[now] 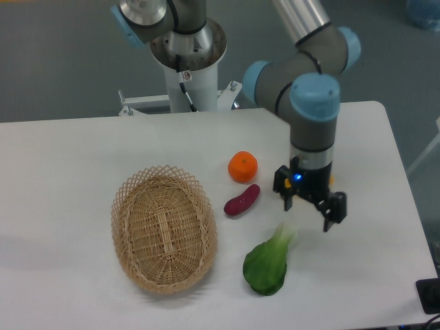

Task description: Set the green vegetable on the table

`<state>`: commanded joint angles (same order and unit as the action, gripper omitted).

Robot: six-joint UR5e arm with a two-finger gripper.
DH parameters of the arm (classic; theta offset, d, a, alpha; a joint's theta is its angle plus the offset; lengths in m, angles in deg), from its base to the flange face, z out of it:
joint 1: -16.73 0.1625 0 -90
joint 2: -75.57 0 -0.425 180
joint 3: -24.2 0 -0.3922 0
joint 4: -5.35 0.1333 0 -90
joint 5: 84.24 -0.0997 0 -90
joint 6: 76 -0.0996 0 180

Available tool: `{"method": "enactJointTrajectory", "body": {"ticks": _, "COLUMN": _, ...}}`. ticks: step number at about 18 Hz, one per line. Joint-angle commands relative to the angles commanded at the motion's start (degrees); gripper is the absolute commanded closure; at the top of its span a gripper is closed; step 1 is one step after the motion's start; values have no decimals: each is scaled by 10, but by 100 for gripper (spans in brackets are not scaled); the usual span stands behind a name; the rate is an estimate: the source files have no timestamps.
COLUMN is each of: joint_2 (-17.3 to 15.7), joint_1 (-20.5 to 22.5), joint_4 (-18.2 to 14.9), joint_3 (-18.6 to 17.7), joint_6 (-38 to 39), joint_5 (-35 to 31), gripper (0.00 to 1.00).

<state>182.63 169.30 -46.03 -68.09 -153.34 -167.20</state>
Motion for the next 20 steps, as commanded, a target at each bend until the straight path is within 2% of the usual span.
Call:
{"method": "enactJointTrajectory", "body": {"ticks": 2, "joint_2": -8, "joint_1": 9, "joint_4": -66, "joint_3": 18, "joint_6": -51, "joint_5": -5, "gripper": 0}}
{"method": "enactJointTrajectory", "body": {"ticks": 3, "joint_2": -8, "joint_1": 18, "joint_4": -89, "joint_3": 25, "joint_6": -82, "joint_5": -10, "gripper": 0}}
{"method": "enactJointTrajectory", "body": {"ticks": 5, "joint_2": -16, "joint_1": 39, "joint_4": -114, "joint_3": 27, "joint_6": -126, "joint_5": -13, "gripper": 0}}
{"method": "enactJointTrajectory", "body": {"ticks": 9, "joint_2": -46, "joint_1": 62, "joint_4": -131, "joint_3": 17, "joint_6": -220, "joint_5": -15, "gripper": 0}}
{"method": "enactJointTrajectory", "body": {"ticks": 12, "joint_2": -55, "joint_1": 85, "joint_4": -151, "joint_3": 18, "joint_6": -265, "joint_5": -16, "gripper": 0}}
{"method": "enactJointTrajectory", "body": {"ticks": 20, "joint_2": -55, "joint_1": 87, "joint_4": -151, "joint_3": 17, "joint_6": -272, "joint_5": -11, "gripper": 0}}
